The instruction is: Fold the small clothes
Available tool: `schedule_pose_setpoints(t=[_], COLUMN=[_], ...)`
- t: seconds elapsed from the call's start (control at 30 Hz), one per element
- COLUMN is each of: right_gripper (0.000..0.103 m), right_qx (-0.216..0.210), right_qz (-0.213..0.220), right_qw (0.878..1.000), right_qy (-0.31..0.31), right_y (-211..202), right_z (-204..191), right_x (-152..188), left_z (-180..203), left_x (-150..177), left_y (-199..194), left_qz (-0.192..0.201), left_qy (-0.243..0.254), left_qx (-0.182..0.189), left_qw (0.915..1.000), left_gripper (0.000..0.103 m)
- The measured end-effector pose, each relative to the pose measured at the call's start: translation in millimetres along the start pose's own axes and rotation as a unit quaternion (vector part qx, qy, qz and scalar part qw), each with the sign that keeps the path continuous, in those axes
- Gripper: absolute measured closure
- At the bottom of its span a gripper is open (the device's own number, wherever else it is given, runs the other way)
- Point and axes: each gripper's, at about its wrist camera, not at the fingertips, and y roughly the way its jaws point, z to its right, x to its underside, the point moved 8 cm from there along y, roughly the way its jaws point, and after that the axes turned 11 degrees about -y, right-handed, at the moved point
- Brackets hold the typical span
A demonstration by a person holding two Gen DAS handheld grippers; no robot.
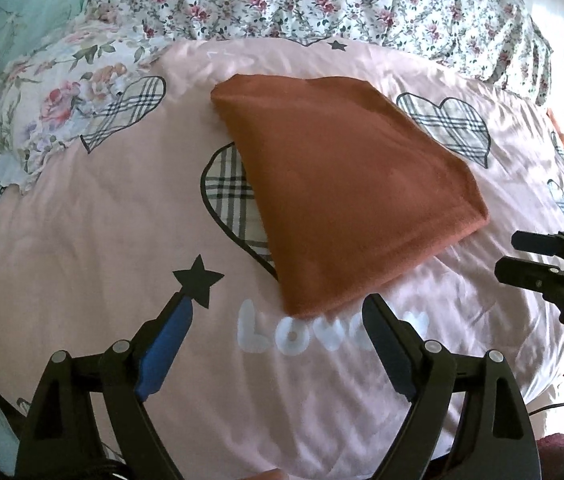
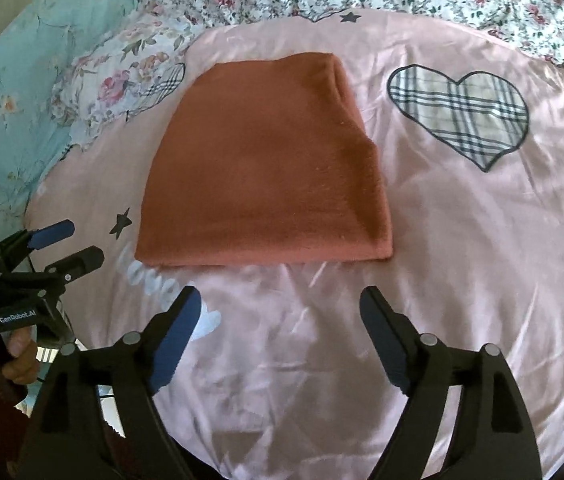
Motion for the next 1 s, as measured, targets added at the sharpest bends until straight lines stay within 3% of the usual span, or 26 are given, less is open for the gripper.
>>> schedule_pose_setpoints(t=[0.63, 1.0], right_gripper=[0.007, 0.007], right_qx=[-0.004, -0.008], right_qz=[-0.003, -0.018], right_qw=[1.0, 1.0], right_qy=[-0.026, -0.02], right_y=[29.9, 39.8], right_z=[7.3, 8.8], right_x=[-60.4, -63.5], left_z=[11.7, 14.6], left_x=[-46.9, -46.0], left_y=[24.8, 38.7], left_qz=[0.002, -0.019], left_qy=[-0.009, -0.01], left_qx=[-0.033, -0.041], left_qw=[0.9994, 0.9989], left_gripper=[0.016, 0.016])
